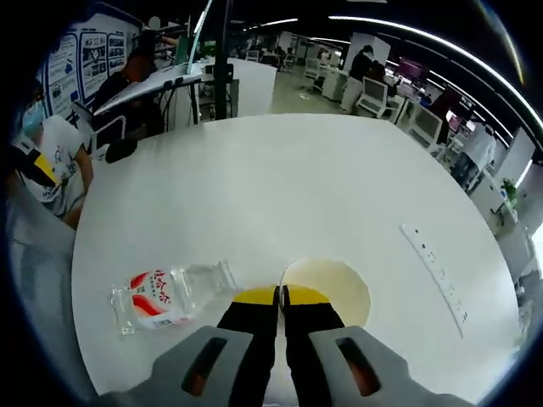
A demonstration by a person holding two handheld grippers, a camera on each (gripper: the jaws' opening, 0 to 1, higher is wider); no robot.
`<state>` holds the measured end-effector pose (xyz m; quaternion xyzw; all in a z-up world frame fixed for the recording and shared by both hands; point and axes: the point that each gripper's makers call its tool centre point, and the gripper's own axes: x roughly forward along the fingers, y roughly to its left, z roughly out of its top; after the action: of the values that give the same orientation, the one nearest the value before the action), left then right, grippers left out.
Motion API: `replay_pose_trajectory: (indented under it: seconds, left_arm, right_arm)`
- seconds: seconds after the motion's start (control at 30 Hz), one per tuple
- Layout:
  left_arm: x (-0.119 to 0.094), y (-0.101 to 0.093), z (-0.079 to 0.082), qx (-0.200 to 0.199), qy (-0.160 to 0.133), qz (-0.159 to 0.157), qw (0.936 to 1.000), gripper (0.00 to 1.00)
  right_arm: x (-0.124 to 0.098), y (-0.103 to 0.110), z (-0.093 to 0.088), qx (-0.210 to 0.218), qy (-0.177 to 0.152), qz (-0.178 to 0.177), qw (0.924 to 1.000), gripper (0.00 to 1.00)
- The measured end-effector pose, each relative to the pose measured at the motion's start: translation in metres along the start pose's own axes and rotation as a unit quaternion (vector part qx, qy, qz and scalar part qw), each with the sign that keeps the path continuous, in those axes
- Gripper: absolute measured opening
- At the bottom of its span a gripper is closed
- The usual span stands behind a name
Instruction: Arrange the tabletop items into an orderly group along one side of the table until the central work area is clear of visible clutter.
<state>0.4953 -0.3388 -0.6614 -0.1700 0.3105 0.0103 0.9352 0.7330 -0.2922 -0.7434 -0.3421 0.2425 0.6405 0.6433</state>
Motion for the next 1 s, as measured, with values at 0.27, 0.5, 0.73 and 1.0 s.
replay_pose_trajectory:
  seconds: [0.27, 0.5, 0.73, 1.0]
  left_arm:
    - [0.0, 0.002, 0.0, 0.002, 0.0, 0.003, 1.0, 0.79]
    - [0.001, 0.003, -0.001, 0.001, 0.002, 0.001, 1.0, 0.8]
    - [0.002, 0.003, -0.002, -0.002, 0.002, 0.004, 1.0, 0.81]
    - [0.003, 0.002, -0.004, 0.003, 0.006, 0.005, 1.0, 0.81]
  right_arm:
    - [0.001, -0.004, 0.001, 0.036, -0.013, 0.002, 0.9993, 0.02]
    - [-0.002, -0.008, 0.006, 0.044, -0.023, 0.001, 0.9987, 0.08]
    - [-0.007, -0.005, 0.006, 0.029, -0.029, 0.006, 0.9991, 0.14]
    - [-0.018, -0.006, 0.006, 0.027, -0.035, 0.008, 0.999, 0.19]
